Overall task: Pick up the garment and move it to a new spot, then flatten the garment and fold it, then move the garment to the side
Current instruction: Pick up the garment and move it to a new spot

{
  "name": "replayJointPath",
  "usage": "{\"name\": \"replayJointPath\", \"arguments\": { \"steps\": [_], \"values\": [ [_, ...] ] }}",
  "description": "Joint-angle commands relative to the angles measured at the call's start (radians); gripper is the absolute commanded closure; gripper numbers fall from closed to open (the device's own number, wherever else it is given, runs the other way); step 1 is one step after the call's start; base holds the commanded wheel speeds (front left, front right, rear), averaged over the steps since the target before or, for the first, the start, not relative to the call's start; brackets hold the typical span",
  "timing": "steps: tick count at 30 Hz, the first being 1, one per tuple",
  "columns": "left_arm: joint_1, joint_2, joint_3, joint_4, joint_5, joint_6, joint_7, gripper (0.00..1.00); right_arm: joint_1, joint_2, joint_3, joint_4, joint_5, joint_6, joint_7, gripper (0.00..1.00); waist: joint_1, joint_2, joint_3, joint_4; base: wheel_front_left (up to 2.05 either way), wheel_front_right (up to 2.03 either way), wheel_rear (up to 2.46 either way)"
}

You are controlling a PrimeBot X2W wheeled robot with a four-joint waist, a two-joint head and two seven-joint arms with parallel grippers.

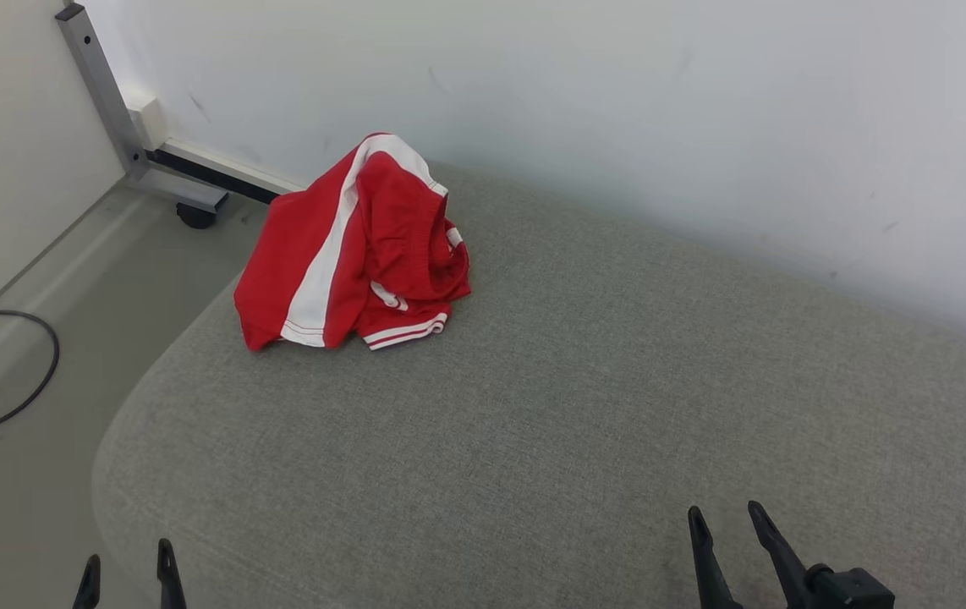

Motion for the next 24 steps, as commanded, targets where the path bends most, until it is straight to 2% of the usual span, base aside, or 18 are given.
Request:
{"name": "replayJointPath", "arguments": {
  "steps": [1,6,9,13,17,24],
  "values": [
    [-0.013,0.0,0.004,-0.001,-0.006,-0.003,-0.002,0.0,0.004,-0.002,0.004,-0.001,0.004,0.003,-0.003,0.0,0.0,-0.0001,0.003,-0.016,0.0,0.0,0.0],
    [-0.047,0.0,0.01,-0.004,-0.03,0.0,-0.001,0.0,-0.017,-0.002,0.008,-0.005,-0.011,0.003,-0.003,0.0,0.0,-0.0001,0.026,-0.061,0.0,0.0,0.0],
    [-0.093,-0.001,0.022,0.0,-0.041,-0.005,-0.001,0.0,-0.037,-0.002,0.011,-0.008,-0.019,0.003,-0.003,0.0,0.0,-0.0001,0.053,-0.11,0.0,0.0,0.0],
    [-0.188,0.002,0.056,0.019,-0.024,-0.027,-0.001,0.0,-0.07,-0.002,-0.001,-0.013,-0.032,0.003,-0.003,0.0,0.0,-0.0001,0.096,-0.175,0.0,0.0,0.0],
    [-0.337,0.039,0.104,0.049,-0.014,-0.052,-0.001,0.0,-0.112,-0.002,-0.011,-0.019,-0.037,0.003,-0.003,0.0,0.0,-0.0001,0.158,-0.258,0.0,0.0,0.0],
    [-0.534,0.111,0.151,0.128,-0.081,-0.068,-0.001,0.0,-0.17,-0.002,-0.023,-0.039,-0.017,0.003,-0.003,0.0,0.0,-0.0001,0.246,-0.367,0.0,0.0,0.0]
  ]
}}
